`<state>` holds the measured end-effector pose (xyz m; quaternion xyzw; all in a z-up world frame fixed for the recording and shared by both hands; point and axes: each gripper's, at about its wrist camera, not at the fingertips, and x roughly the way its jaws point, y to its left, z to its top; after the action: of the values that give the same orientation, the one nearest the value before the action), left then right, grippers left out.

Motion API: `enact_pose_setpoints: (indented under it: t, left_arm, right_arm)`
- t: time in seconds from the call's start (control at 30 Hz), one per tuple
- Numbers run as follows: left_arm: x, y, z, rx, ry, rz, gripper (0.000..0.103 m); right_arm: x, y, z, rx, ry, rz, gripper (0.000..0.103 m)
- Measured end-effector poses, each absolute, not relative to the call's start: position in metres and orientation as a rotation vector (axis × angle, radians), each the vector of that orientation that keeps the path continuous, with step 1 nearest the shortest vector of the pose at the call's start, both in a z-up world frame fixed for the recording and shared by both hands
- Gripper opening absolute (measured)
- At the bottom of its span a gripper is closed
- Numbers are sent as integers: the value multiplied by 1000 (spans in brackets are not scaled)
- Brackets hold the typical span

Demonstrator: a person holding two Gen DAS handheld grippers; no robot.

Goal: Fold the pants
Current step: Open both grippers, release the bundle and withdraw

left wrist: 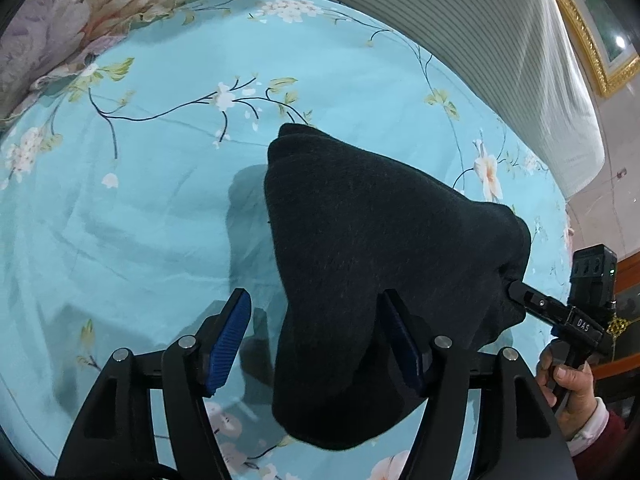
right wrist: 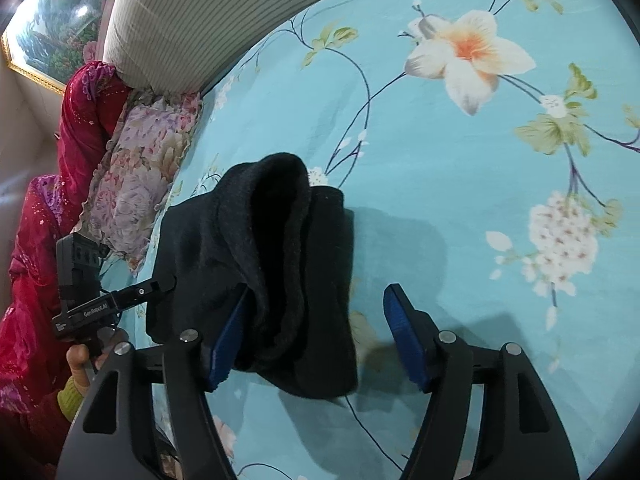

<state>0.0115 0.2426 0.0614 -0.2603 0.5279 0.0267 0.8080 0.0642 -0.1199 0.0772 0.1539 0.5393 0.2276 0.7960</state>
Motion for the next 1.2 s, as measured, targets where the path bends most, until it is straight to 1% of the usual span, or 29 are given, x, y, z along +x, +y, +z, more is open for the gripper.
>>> enact_pose_setpoints:
  t: [0.1, 0.2, 0.4, 0.47, 0.73, 0.87, 1.2]
  left_arm:
    - [6, 238, 65, -507, 1139, 73, 72]
    - [0, 234, 63, -465, 1145, 85, 74]
    - [-6, 233, 64, -440, 1145, 107, 74]
    - [-11, 232, 71, -431, 1130, 111, 72]
    - [-35, 218, 93, -385, 1090, 133, 74]
    - [-51, 206, 100, -376, 1075, 146, 78]
    - [-78, 181, 110, -318, 1029, 205, 78]
  right_arm:
    - [59, -122, 81, 314, 1144, 475, 69]
    - [56, -121, 81, 289, 1140, 456, 72]
    - [52, -118, 81, 227, 1116, 426, 72]
    - [51, -118, 84, 229, 1113, 417, 73]
    - [26, -109, 108, 201, 1080, 395, 74]
    - [7, -99, 116, 153, 1058, 394, 80]
    - [-30, -73, 135, 54, 953, 406, 83]
